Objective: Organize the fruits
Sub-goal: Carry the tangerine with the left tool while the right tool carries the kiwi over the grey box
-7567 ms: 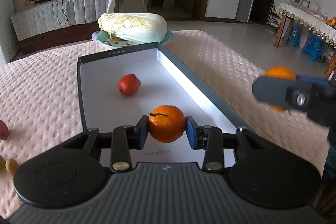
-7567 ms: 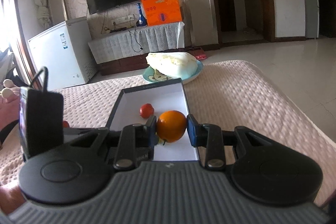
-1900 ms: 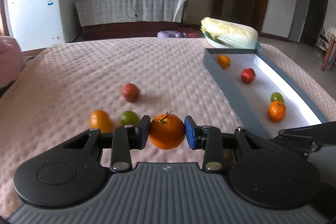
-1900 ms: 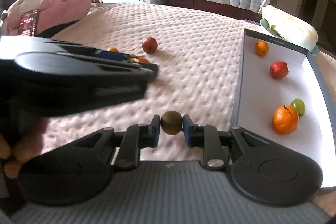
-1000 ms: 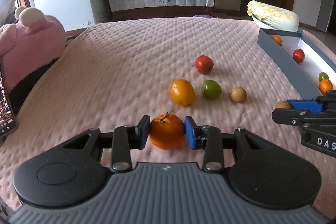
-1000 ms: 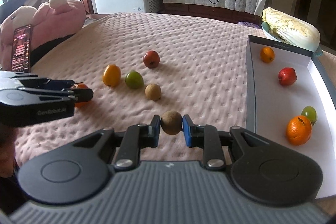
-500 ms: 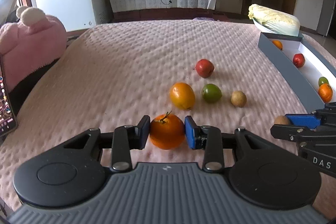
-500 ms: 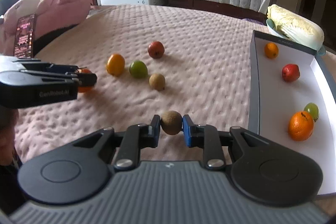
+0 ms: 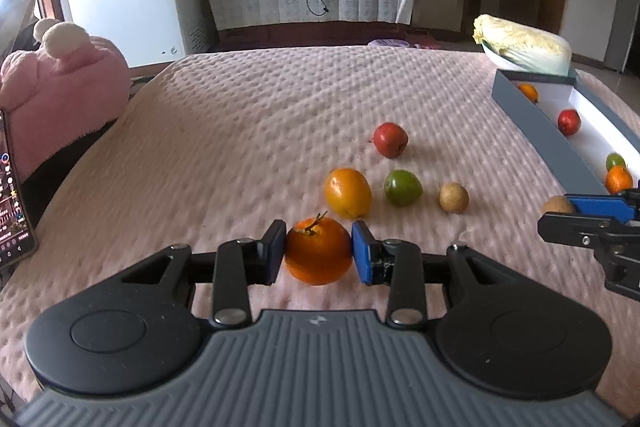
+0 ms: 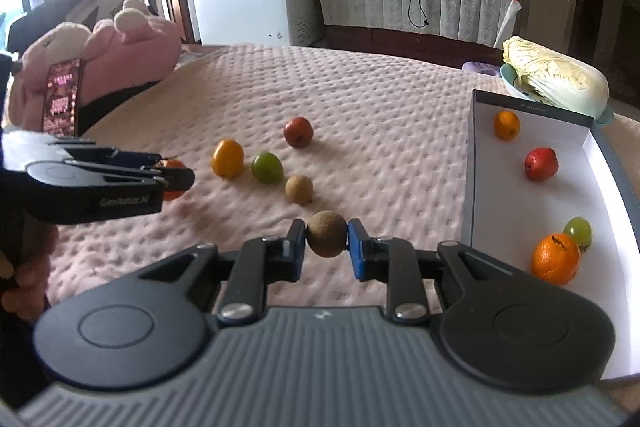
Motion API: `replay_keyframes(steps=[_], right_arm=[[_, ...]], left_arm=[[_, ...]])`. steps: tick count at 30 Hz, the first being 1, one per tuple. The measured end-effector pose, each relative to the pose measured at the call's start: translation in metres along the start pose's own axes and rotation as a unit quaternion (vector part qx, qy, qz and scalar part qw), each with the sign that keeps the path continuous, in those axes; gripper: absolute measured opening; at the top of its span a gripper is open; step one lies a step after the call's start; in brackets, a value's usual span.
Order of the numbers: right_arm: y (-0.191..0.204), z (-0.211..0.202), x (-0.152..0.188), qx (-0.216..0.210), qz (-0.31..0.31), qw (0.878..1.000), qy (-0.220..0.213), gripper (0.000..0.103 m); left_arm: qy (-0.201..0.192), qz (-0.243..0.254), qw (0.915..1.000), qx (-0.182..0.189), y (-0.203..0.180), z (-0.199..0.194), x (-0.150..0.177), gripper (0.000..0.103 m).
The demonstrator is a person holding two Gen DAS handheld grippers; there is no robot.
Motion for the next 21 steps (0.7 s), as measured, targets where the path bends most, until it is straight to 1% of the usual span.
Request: replay_keyframes(steps=[2,4,6,8,11,18,21], right_arm=[[-0.001,-0.002,-0.003,-0.005,0.003,1.0,-0.005,0.026],[0.0,-0.005,-0.006,-0.007,0.007,1.0,-0.011,0.026],[-0.001,-0.006,-0.008,-0.011,0.013,1.0,-0.011,0.026],[0.0,-0.006,-0.009,-0.012,0.012,1.0,-0.014,0.026],[-0.002,-0.007,-0.011,-0.016,0.016,1.0,-0.017,0.026],[-0.006,-0.014,-0.013,-0.016,0.019,0.999,-0.027,0.026],[-0.008,-0.014,-0.014,-0.014,0.022,0.999,-0.028,0.026]], left_arm=[[-0.011,-0.004,0.9999,0.004,-0.001,-0.006,-0.005,0.041],[-0.023,-0.009,0.9995,0.018,-0.003,-0.013,-0.008,0.041],[-0.023,-0.005,0.9994,0.026,-0.007,-0.015,-0.008,0.041],[-0.018,0.004,0.9996,0.019,-0.01,-0.011,-0.007,0.041],[-0.018,-0.002,0.9996,0.022,-0.011,-0.011,-0.008,0.041],[-0.02,0.001,0.9996,0.018,-0.011,-0.011,-0.008,0.041],[-0.02,-0.009,0.9997,0.013,-0.009,-0.011,-0.009,0.041]])
Point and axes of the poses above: each gripper's, at about its wrist camera, not at the fingertips, and z roughly the way its jaws point, y to its left, x to its underside, the point moved 2 cm from there along z, roughly the way its jaws point, and after that the axes turned 8 degrees about x, right-handed, at the moved point
